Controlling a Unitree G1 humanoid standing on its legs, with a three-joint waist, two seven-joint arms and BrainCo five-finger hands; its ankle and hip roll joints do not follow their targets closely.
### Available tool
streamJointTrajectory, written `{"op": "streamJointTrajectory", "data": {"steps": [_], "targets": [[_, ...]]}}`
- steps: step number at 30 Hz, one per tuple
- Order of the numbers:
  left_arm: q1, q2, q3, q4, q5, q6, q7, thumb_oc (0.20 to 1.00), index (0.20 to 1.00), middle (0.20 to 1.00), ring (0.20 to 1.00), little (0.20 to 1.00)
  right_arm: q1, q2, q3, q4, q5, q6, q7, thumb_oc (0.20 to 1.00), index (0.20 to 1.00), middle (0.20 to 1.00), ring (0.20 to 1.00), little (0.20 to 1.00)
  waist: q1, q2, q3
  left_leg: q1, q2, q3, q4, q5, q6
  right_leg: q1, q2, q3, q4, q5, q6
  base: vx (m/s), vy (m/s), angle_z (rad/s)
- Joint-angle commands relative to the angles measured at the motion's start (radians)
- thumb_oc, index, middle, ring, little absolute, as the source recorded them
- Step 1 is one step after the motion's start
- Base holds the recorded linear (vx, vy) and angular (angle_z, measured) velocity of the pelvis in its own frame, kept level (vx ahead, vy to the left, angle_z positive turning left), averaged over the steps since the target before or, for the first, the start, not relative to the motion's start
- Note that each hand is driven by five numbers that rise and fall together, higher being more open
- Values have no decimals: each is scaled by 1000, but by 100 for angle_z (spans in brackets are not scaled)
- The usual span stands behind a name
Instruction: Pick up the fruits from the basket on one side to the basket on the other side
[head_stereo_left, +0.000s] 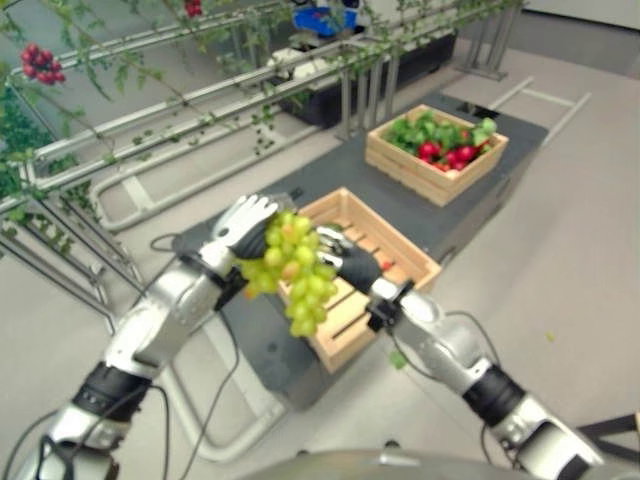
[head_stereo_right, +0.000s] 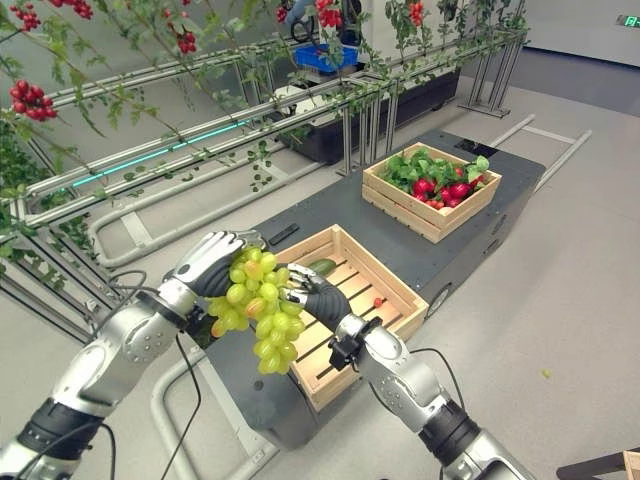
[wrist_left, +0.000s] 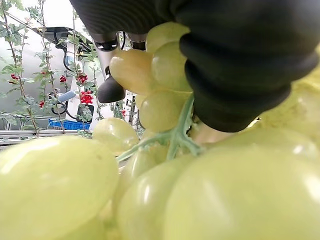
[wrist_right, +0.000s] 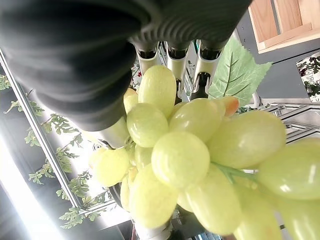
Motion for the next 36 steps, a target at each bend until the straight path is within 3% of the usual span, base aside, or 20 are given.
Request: {"op": "streamJointTrajectory", "data": {"steps": [1, 17, 18, 20, 36], "targets": [[-102, -15, -43, 15, -20, -7, 39, 200, 200, 200, 200, 200, -76, 95, -48, -85, 54, -80, 23, 200, 200, 200, 200, 200, -4, -28, -32, 74, -59, 19, 24, -184, 40, 14, -15, 31, 12, -90, 36, 0, 0, 0], [-115, -27, -58, 44, -6, -5, 41, 200, 200, 200, 200, 200, -94, 90, -21, -95, 55, -60, 49, 200, 200, 200, 200, 200, -4, -29, -33, 78, -56, 20, 24, -187, 40, 19, -13, 33, 11, -97, 33, 0, 0, 0], [-114, -27, -59, 44, -5, -5, 41, 282, 282, 282, 282, 282, -96, 91, -20, -96, 54, -61, 49, 200, 200, 200, 200, 200, -3, -29, -33, 78, -56, 20, 24, -187, 40, 19, -13, 32, 11, -96, 33, 0, 0, 0], [-112, -29, -60, 47, -6, -5, 44, 1000, 1000, 1000, 1000, 1000, -100, 92, -20, -92, 56, -65, 47, 200, 200, 200, 200, 200, -2, -30, -33, 78, -56, 20, 24, -186, 40, 19, -13, 32, 11, -97, 32, 0, 0, 0], [-16, -25, -1, 68, -45, 0, 58, 1000, 1000, 1000, 1000, 1000, -77, 82, -43, -80, 54, -80, 31, 200, 200, 200, 200, 200, 4, -33, -31, 77, -54, 18, 23, -184, 38, 20, -12, 27, 10, -99, 30, 0, 0, 0]]}}
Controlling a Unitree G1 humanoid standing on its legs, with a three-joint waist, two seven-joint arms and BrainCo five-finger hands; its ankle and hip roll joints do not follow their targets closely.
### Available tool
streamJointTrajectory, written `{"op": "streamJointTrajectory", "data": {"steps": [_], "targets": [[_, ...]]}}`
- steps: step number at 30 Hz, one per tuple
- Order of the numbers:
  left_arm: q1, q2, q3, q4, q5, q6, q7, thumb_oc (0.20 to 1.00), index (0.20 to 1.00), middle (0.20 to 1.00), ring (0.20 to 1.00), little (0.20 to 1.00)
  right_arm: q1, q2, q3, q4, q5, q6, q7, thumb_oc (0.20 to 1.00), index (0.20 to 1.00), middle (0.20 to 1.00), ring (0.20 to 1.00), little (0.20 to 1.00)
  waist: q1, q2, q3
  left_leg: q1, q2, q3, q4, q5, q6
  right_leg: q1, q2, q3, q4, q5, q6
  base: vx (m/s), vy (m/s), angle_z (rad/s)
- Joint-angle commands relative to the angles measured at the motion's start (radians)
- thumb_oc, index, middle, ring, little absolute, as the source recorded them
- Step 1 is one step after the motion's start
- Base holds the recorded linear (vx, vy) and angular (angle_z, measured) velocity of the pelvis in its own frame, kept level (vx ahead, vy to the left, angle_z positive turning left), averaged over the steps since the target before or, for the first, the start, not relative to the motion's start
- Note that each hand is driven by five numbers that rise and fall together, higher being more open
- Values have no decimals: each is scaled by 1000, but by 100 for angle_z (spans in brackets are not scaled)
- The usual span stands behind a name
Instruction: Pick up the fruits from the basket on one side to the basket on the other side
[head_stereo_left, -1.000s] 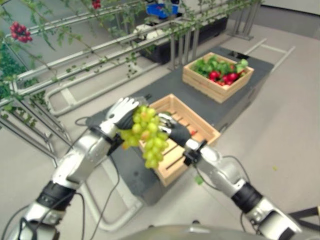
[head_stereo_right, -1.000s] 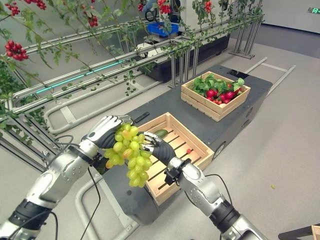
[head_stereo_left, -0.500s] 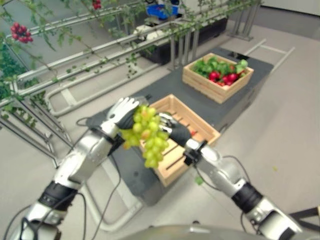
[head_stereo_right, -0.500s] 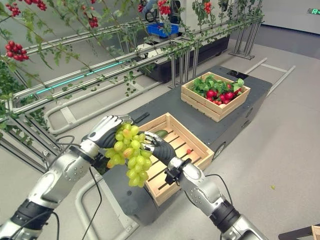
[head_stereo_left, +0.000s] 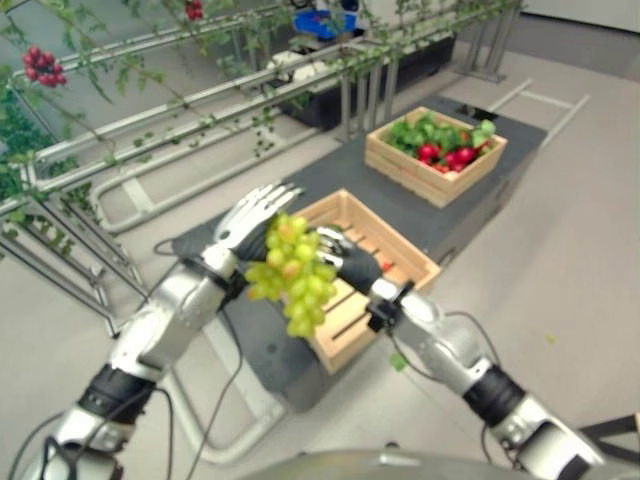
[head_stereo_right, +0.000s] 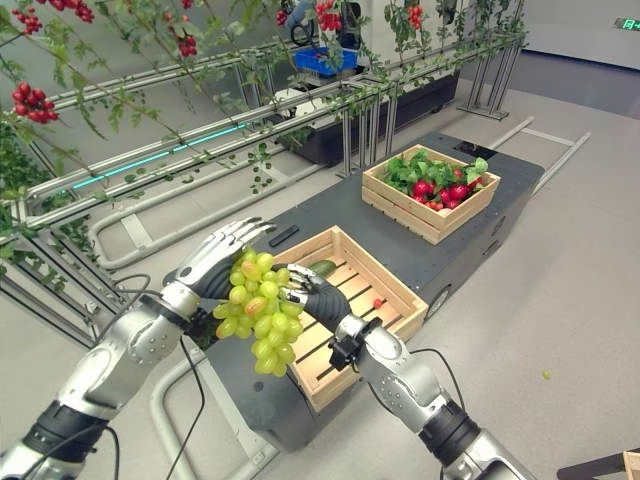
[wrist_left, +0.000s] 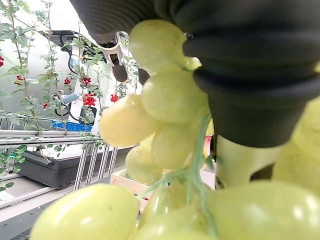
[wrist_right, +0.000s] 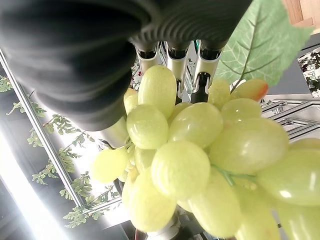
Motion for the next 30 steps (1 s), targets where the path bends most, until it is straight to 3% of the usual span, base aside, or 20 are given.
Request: {"op": "streamJointTrajectory", "data": {"steps": [1, 9, 17, 19, 20, 30], "targets": [[-27, -6, 16, 65, -49, -11, 16, 1000, 1000, 1000, 1000, 1000, -73, 83, -47, -80, 29, -79, 27, 200, 200, 200, 200, 200, 2, -33, -31, 68, -55, 18, 23, -184, 38, 11, -13, 27, 10, -98, 30, 0, 0, 0], [39, -39, 54, 130, -96, 13, 38, 1000, 1000, 1000, 1000, 1000, -55, 76, -57, -79, 42, -79, 22, 200, 200, 200, 200, 200, 6, -37, -31, 66, -54, 20, 23, -183, 37, 9, -11, 26, 10, -98, 30, 0, 0, 0], [123, -119, 81, 222, -265, 50, 40, 1000, 1000, 1000, 1000, 1000, -46, 63, -80, -106, 42, -88, -3, 200, 200, 200, 200, 200, 11, -38, -25, 61, -55, 21, 24, -179, 38, 6, -13, 24, 9, -95, 30, 0, 0, 0], [112, -120, 87, 219, -295, 34, 42, 1000, 1000, 1000, 1000, 1000, -25, 58, -82, -107, 50, -96, -2, 200, 200, 200, 200, 200, 7, -39, -25, 60, -54, 21, 25, -178, 37, 4, -13, 26, 10, -94, 31, 0, 0, 0], [124, -136, 95, 325, -333, 30, 74, 1000, 1000, 1000, 1000, 1000, -27, 56, -83, -99, 53, -94, -3, 200, 200, 200, 200, 200, 8, -40, -23, 60, -54, 21, 25, -178, 37, 4, -13, 26, 10, -94, 31, 0, 0, 0], [234, -169, 91, 409, -382, 33, 67, 1000, 1000, 1000, 1000, 1000, -35, 37, -90, -104, 52, -120, -24, 200, 200, 200, 200, 200, 24, -46, -18, 60, -57, 15, 26, -190, 41, 2, -14, 20, 12, -102, 34, 8, 4, 1]]}}
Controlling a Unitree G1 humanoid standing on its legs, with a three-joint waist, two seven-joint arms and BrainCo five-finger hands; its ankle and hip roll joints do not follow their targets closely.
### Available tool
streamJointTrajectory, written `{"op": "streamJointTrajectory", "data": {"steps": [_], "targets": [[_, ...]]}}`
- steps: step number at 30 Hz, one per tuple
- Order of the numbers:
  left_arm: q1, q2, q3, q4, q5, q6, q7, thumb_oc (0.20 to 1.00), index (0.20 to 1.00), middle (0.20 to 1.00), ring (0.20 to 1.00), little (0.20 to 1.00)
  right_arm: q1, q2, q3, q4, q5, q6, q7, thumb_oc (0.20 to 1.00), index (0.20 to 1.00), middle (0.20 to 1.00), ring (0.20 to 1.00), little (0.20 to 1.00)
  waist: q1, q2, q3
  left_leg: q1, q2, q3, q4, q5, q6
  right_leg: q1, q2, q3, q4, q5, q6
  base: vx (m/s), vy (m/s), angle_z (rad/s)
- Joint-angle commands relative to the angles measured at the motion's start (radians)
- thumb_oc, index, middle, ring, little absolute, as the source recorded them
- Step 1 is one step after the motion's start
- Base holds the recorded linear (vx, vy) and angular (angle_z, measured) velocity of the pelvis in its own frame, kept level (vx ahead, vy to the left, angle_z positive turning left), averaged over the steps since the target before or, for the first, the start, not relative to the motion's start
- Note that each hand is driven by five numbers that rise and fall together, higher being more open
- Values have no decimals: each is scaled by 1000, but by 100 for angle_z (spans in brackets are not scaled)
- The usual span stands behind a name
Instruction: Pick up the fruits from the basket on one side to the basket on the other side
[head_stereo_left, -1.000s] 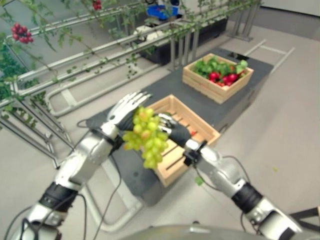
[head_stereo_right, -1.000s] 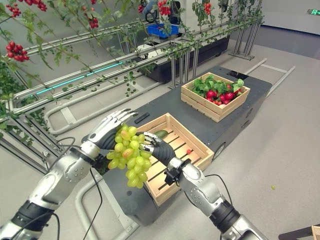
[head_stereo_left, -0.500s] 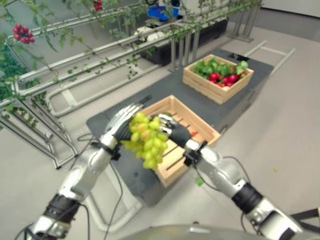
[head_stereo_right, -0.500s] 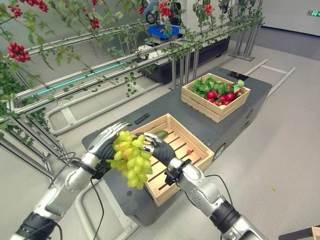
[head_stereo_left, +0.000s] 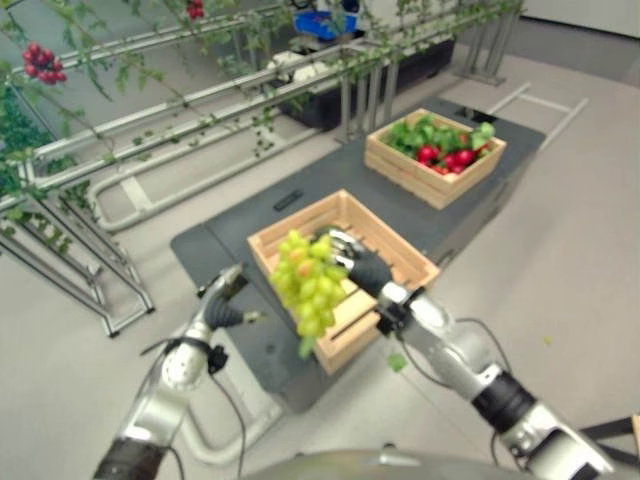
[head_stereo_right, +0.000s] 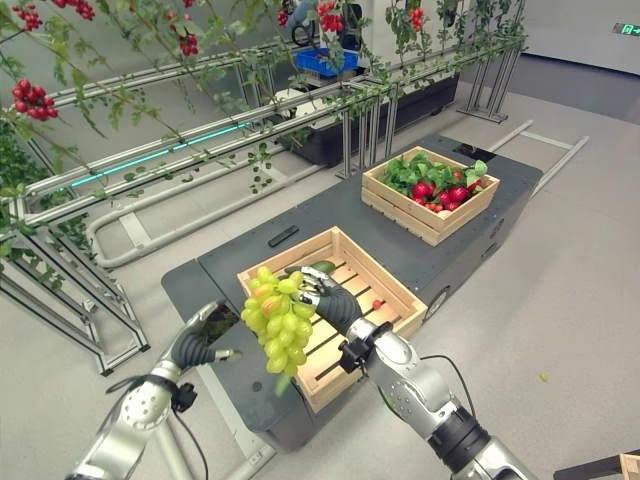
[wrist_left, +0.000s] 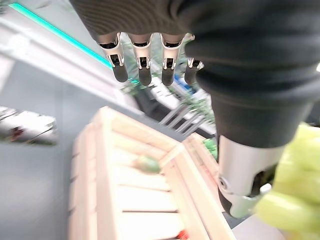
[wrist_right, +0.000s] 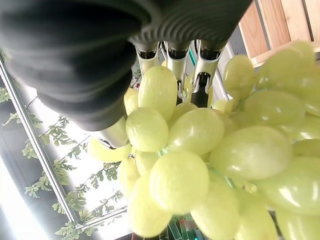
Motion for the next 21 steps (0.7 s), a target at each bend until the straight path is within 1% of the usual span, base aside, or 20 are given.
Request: {"op": "streamJointTrajectory", "data": {"steps": [1, 2, 3, 4, 5, 6, 7, 9, 12, 13, 14, 16, 17, 18, 19, 21], "targets": [[-79, 21, -21, 84, -38, -26, 35, 1000, 1000, 1000, 1000, 1000, -79, 69, -62, -95, 46, -119, -3, 200, 200, 200, 200, 200, 21, -37, -12, 56, -67, 16, 32, -172, 41, -2, -17, 24, 18, -83, 33, 0, 0, 0], [-75, 8, -25, 118, -57, -22, 41, 1000, 1000, 1000, 1000, 1000, -79, 67, -62, -97, 50, -126, -8, 200, 200, 200, 200, 200, 23, -36, -12, 61, -66, 15, 29, -182, 42, 2, -16, 24, 17, -92, 33, -22, 17, 3], [-71, -4, -44, 162, -56, -24, 50, 1000, 1000, 1000, 1000, 1000, -85, 62, -65, -100, 47, -138, -23, 200, 200, 200, 200, 200, 25, -38, -8, 59, -67, 13, 31, -181, 43, 0, -16, 22, 17, -92, 35, -18, 12, 3], [-73, -5, -45, 164, -56, -25, 51, 1000, 1000, 1000, 1000, 1000, -85, 61, -66, -101, 46, -138, -23, 200, 200, 200, 200, 200, 24, -41, -6, 51, -69, 14, 34, -171, 42, -5, -18, 23, 19, -81, 35, -13, 14, 3], [-71, -16, -49, 199, -65, -23, 60, 1000, 1000, 1000, 1000, 1000, -83, 58, -66, -108, 48, -144, -25, 200, 200, 200, 200, 200, 25, -39, -5, 58, -68, 13, 33, -182, 44, 1, -16, 22, 19, -92, 36, 0, 0, 0], [-70, -32, -56, 249, -74, -19, 72, 1000, 1000, 1000, 1000, 1000, -86, 53, -68, -110, 42, -151, -36, 200, 200, 200, 200, 200, 26, -42, -3, 57, -69, 13, 34, -182, 44, 0, -17, 22, 19, -91, 36, 33, 13, 1], [-71, -32, -56, 249, -74, -19, 73, 1000, 1000, 1000, 1000, 1000, -86, 53, -68, -110, 42, -151, -36, 200, 200, 200, 200, 200, 26, -42, -3, 57, -69, 13, 34, -182, 44, 0, -17, 22, 19, -91, 36, 0, 0, 0], [-81, -74, -73, 388, -106, -5, 107, 1000, 1000, 1000, 1000, 1000, -91, 32, -87, -127, 15, -175, -67, 200, 200, 200, 200, 200, 25, -48, 5, 49, -73, 11, 41, -181, 45, -8, -18, 20, 23, -86, 39, -42, 16, 1], [-92, -112, -96, 528, -110, 6, 126, 1000, 1000, 1000, 1000, 1000, -94, 6, -110, -156, -10, -196, -88, 200, 200, 200, 200, 200, 23, -56, 11, 39, -78, 11, 49, -181, 47, -14, -19, 20, 26, -83, 42, -41, 21, 1], [-97, -144, -99, 631, -125, 11, 129, 1000, 1000, 1000, 1000, 1000, -91, -11, -126, -174, -22, -208, -95, 200, 200, 200, 200, 200, 22, -64, 16, 34, -80, 12, 52, -180, 47, -20, -20, 19, 29, -79, 45, -33, 20, 0], [-99, -145, -100, 634, -125, 9, 130, 1000, 1000, 1000, 1000, 1000, -90, -12, -127, -175, -22, -208, -95, 200, 200, 200, 200, 200, 22, -63, 16, 33, -80, 11, 53, -180, 47, -20, -20, 19, 29, -79, 45, -36, 20, 0], [-106, -180, -87, 757, -145, 19, 144, 1000, 1000, 1000, 1000, 1000, -75, -25, -145, -191, -40, -215, -100, 200, 200, 200, 200, 200, 20, -72, 19, 29, -83, 13, 55, -180, 49, -26, -22, 19, 31, -75, 46, 0, 0, 0], [-106, -180, -88, 757, -145, 18, 144, 1000, 1000, 1000, 1000, 1000, -75, -25, -145, -191, -40, -214, -100, 200, 200, 200, 200, 200, 20, -72, 19, 29, -83, 13, 55, -180, 49, -26, -22, 19, 31, -75, 47, -42, 17, 0], [-114, -207, -72, 854, -158, 27, 149, 1000, 1000, 1000, 1000, 1000, -47, -41, -168, -207, -52, -222, -108, 200, 200, 200, 200, 200, 18, -82, 24, 24, -86, 15, 59, -180, 50, -31, -24, 19, 33, -71, 49, -45, 12, -1], [-119, -219, -58, 910, -165, 33, 151, 1000, 1000, 1000, 1000, 1000, -38, -50, -183, -215, -61, -224, -111, 200, 200, 200, 200, 200, 17, -88, 27, 20, -87, 16, 61, -179, 50, -38, -24, 20, 36, -68, 52, -64, 23, 0], [-121, -231, -29, 977, -170, 42, 152, 1000, 1000, 1000, 1000, 1000, -11, -75, -216, -233, -86, -230, -114, 200, 200, 200, 200, 200, 14, -97, 32, 11, -91, 21, 64, -178, 52, -46, -27, 22, 40, -63, 56, -54, 37, 0]]}}
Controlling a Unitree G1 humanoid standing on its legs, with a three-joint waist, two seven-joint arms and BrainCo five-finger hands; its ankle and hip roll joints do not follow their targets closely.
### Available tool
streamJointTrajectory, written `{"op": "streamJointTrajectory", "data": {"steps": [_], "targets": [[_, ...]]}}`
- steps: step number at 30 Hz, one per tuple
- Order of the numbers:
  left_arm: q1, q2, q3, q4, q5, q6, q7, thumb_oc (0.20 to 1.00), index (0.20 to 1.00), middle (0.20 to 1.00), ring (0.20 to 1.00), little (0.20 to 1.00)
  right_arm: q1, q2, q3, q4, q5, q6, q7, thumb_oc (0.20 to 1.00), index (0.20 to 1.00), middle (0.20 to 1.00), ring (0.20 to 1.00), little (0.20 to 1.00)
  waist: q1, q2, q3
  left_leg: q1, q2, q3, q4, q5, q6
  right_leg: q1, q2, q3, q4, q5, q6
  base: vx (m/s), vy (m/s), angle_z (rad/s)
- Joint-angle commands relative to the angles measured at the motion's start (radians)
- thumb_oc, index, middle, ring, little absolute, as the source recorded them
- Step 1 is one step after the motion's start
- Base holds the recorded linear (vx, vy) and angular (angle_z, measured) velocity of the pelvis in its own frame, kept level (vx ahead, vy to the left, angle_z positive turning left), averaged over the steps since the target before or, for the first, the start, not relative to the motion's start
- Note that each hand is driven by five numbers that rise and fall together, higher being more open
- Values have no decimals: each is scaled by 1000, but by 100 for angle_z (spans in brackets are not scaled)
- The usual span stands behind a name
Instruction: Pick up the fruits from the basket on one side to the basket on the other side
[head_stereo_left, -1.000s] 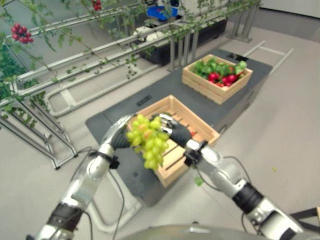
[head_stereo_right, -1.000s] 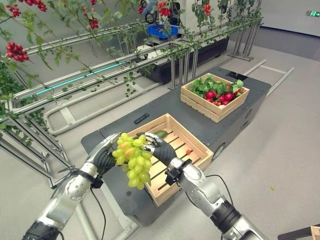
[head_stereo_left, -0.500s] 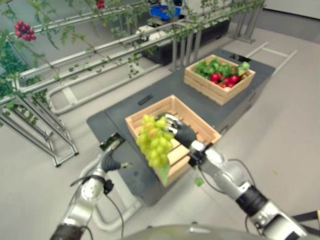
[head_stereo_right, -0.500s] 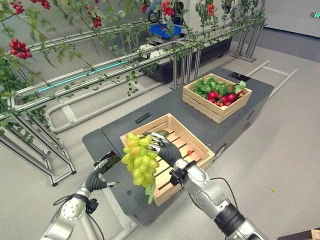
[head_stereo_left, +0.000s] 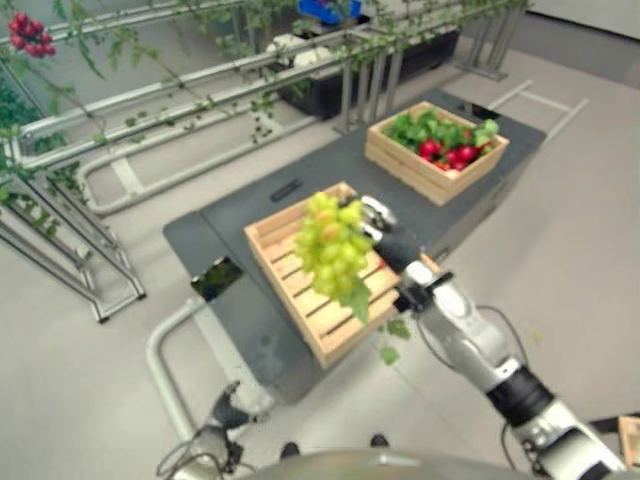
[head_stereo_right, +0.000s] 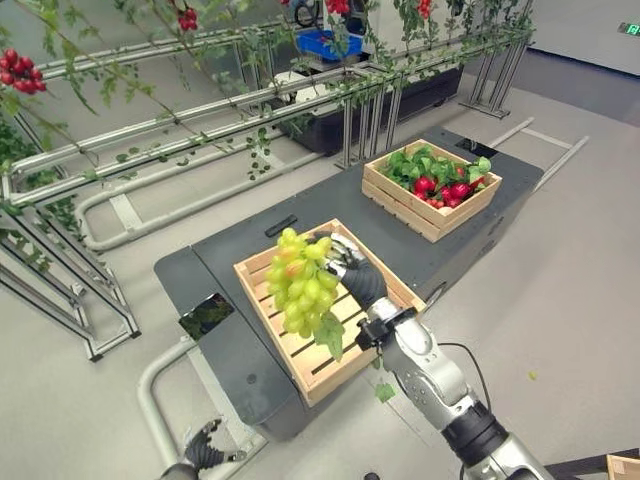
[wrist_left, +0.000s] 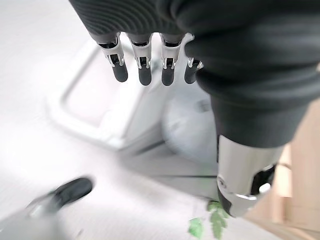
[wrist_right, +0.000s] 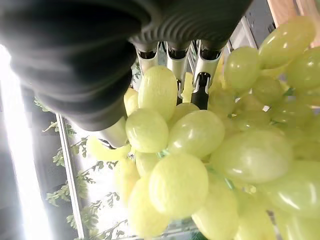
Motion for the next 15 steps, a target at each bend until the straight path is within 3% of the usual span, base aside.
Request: {"op": "streamJointTrajectory", "data": {"steps": [1, 5, 13, 14, 15], "targets": [[-71, 23, 19, 87, -24, 1, 25, 1000, 1000, 1000, 1000, 1000, -28, -8, -108, -152, -41, -106, -2, 200, 200, 200, 200, 200, 18, -35, -9, 21, -79, 27, 63, -181, 50, -40, -22, 36, 37, -57, 56, -56, 43, -1], [-77, 29, 74, 158, -34, 6, 9, 1000, 1000, 1000, 1000, 1000, 32, -47, -192, -202, -83, -117, -3, 200, 200, 200, 200, 200, 9, -52, -1, 7, -88, 36, 63, -175, 57, -67, -28, 49, 43, -36, 68, -62, 49, 0], [-135, 56, 83, 166, -18, -15, 5, 1000, 1000, 1000, 1000, 1000, 88, -65, -304, -257, -148, -146, -13, 200, 200, 200, 200, 200, -33, -73, 32, -51, -99, 93, 51, -143, 69, -170, -32, 87, 42, 44, 104, -139, 47, -19], [-139, 73, 84, 148, -15, -26, 11, 1000, 1000, 1000, 1000, 1000, 83, -53, -300, -262, -147, -156, -12, 200, 200, 200, 200, 200, -25, -80, 39, -68, -71, 141, 62, -136, 63, -191, -35, 22, 54, 43, 108, -154, -56, -98], [-141, 80, 81, 141, -15, -26, 12, 1000, 1000, 1000, 1000, 1000, 82, -52, -298, -267, -142, -159, -7, 200, 200, 200, 200, 200, -26, -83, 39, -77, -61, 155, 64, -127, 60, -189, -30, 5, 71, 35, 106, -195, -55, -173]]}}
